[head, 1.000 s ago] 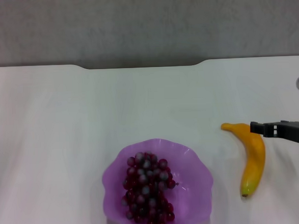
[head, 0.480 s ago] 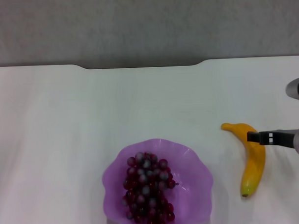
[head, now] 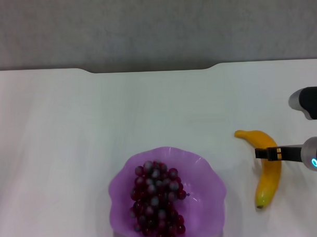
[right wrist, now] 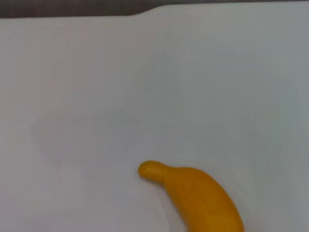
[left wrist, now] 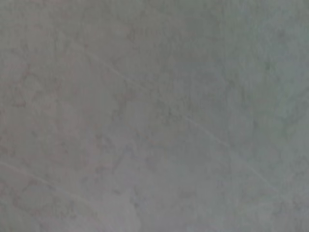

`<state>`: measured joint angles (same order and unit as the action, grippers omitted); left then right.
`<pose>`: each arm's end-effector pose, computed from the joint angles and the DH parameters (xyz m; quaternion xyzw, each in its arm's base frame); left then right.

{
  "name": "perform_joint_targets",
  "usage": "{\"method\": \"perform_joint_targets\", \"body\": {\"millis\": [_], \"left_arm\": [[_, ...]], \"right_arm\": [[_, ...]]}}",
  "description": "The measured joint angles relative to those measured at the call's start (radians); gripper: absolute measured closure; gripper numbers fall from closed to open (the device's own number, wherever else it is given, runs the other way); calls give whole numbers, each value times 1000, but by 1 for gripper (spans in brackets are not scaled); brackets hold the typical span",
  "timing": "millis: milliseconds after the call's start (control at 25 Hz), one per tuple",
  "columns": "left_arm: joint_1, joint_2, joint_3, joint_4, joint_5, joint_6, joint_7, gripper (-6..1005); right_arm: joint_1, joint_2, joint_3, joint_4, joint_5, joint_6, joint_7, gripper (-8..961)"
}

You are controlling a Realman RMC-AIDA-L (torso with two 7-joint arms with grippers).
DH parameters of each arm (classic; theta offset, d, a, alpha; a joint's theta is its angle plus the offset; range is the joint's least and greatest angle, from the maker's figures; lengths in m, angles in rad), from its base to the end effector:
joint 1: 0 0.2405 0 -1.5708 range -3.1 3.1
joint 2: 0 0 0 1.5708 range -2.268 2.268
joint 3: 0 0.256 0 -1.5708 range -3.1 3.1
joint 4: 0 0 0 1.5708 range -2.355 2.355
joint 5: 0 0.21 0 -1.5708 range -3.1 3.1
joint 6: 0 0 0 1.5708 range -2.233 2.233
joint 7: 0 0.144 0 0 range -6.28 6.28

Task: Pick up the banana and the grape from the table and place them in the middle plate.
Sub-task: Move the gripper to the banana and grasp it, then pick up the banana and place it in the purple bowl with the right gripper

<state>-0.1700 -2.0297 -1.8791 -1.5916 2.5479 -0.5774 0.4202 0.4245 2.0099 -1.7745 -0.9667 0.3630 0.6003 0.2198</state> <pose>-0.2476 0.3770 0.1540 -0.7075 -0.3330 -0.1331 0.6089 0.2987 0.3730 -0.0416 -0.7393 0.5187 -0.0402 0.4275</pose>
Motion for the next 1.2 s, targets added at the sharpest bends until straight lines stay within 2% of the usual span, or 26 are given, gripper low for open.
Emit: {"method": "perform_joint_targets", "body": {"millis": [400,840,1200], "left_arm": [[-1,0,0,-1,0,-14,2,113],[-2,0,0,-2,0,-24,7,113],[2,0,0,-2,2,-30,9,113]], "right_arm": [[27,1,-17,45,28,-2,1,102],[29,-3,-15,69,41,-7,-10,436],[3,-4,-11,26,35,-4,-30,440]]}}
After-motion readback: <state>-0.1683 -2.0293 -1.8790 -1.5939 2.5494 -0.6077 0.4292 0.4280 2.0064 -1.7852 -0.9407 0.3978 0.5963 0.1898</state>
